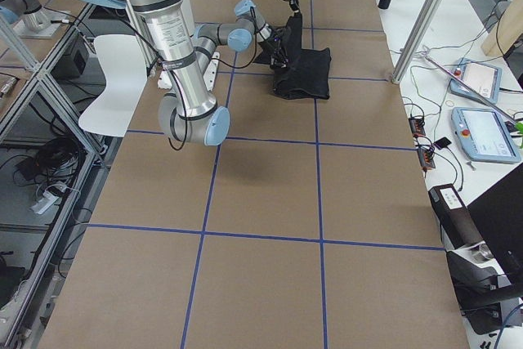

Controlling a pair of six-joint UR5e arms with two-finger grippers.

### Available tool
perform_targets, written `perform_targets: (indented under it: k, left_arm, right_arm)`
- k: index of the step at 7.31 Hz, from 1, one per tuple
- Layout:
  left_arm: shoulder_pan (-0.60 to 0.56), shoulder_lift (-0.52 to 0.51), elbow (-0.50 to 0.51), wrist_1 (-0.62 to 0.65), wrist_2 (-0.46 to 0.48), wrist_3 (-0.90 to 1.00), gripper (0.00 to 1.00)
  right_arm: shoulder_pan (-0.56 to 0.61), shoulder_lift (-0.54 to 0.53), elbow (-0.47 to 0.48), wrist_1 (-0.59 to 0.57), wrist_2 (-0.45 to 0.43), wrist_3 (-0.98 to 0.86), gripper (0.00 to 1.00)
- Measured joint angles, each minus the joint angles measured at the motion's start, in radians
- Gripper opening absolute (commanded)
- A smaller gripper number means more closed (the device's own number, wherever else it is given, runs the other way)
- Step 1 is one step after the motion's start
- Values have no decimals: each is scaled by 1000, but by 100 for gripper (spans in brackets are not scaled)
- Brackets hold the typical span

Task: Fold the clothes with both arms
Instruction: 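Lower the folded edge onto the shirt's far edge with both grippers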

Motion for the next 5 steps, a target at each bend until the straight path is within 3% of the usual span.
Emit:
perform_targets:
  k: [3,5]
  left_arm:
    - [-15,-81,238,-134,8,10,0]
    - [-17,-124,364,-215,10,10,0]
  right_arm:
    - [38,64,-124,17,3,-6,0]
    - [67,92,-248,123,8,-30,0]
